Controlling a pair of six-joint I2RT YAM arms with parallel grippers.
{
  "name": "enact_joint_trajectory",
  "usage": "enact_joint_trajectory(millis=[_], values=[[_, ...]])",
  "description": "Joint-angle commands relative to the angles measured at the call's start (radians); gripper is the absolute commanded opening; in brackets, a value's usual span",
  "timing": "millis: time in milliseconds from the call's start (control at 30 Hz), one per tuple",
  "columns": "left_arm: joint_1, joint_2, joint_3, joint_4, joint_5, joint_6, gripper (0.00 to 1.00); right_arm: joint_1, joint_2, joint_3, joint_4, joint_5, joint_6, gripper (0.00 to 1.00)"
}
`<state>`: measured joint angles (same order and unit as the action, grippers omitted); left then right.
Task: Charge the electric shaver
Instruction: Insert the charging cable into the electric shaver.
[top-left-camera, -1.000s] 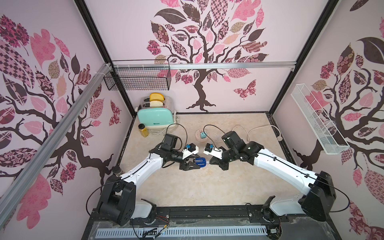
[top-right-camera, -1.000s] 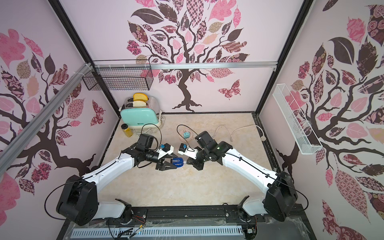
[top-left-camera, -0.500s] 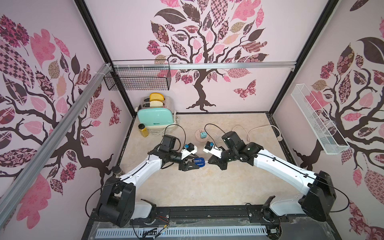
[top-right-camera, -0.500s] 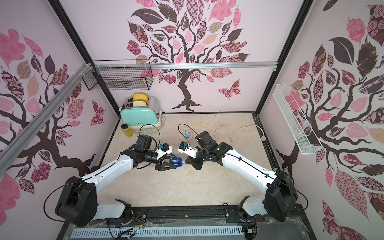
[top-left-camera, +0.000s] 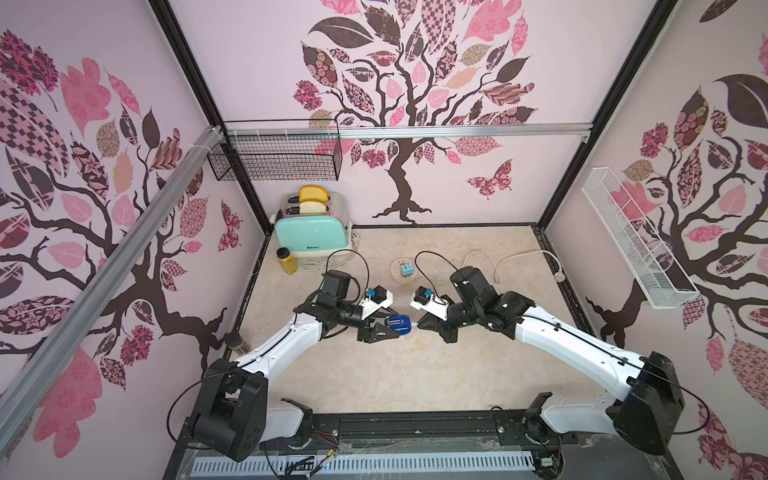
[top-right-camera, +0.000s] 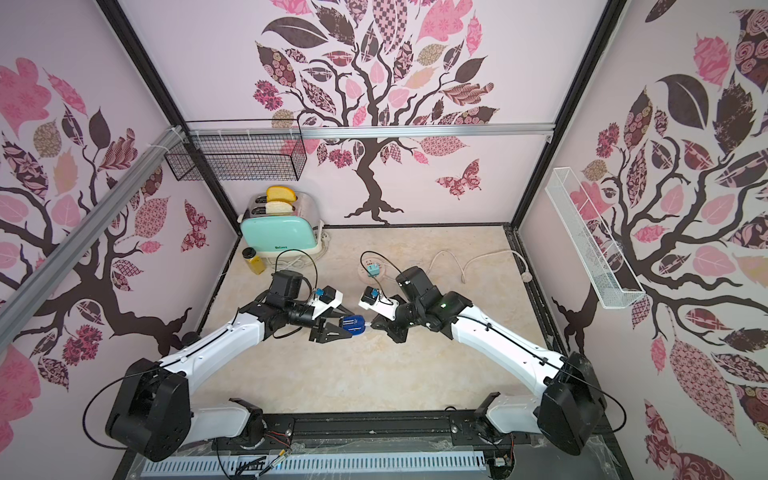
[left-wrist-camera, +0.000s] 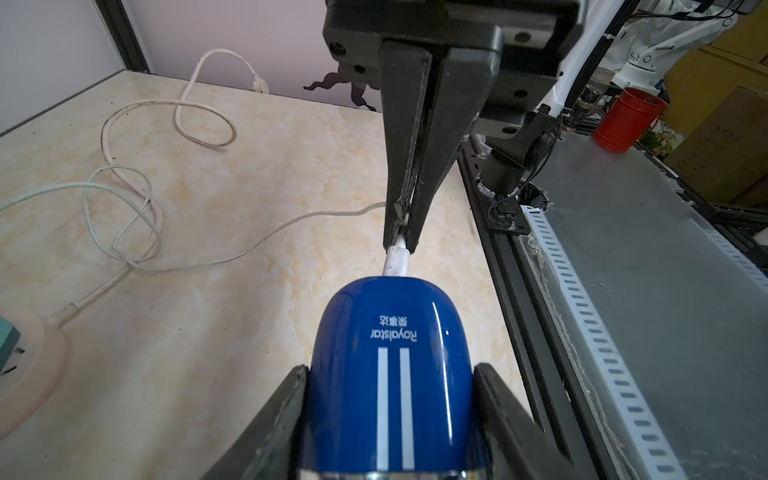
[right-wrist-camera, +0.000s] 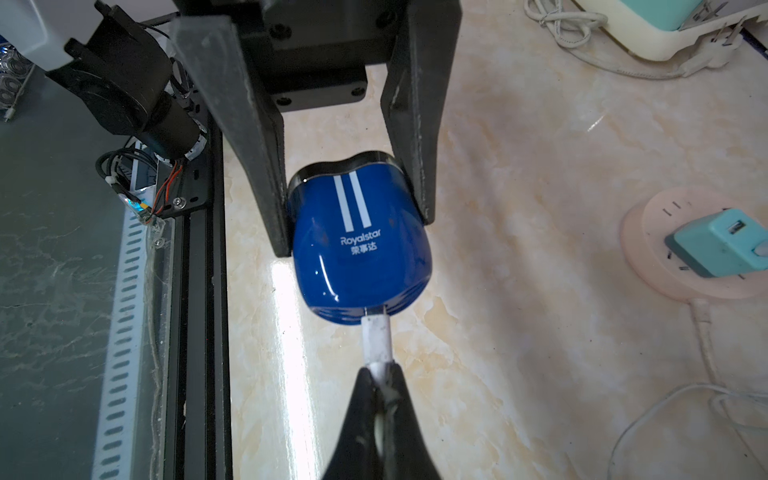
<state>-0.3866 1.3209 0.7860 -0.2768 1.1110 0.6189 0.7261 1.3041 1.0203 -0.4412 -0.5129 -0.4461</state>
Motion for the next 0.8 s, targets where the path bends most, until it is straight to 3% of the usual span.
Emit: enact_joint_trajectory(millis=[0, 133, 533, 633, 767], values=[[-0.037, -0.014, 0.032, 0.146, 0.111, -0.031, 0.00, 0.074, 0.019, 0.010, 0.135, -0.137, -0.033, 0.00], [-0.037, -0.005, 0.044, 0.101, 0.128, -0.014, 0.00, 0.074, -0.014, -0.014, 0.164, -0.089, -0.045, 0.00], [-0.050, 0.021, 0.067, 0.091, 0.135, 0.001, 0.00, 0.100, 0.024, 0.006, 0.254, -0.147, 0.009, 0.00], [-0.053, 0.022, 0.054, 0.125, 0.136, -0.014, 0.00, 0.111, 0.029, 0.018, 0.301, -0.219, 0.056, 0.00], [-0.054, 0.008, 0.056, 0.162, 0.149, -0.047, 0.00, 0.124, 0.030, -0.008, 0.310, -0.188, 0.048, 0.00]])
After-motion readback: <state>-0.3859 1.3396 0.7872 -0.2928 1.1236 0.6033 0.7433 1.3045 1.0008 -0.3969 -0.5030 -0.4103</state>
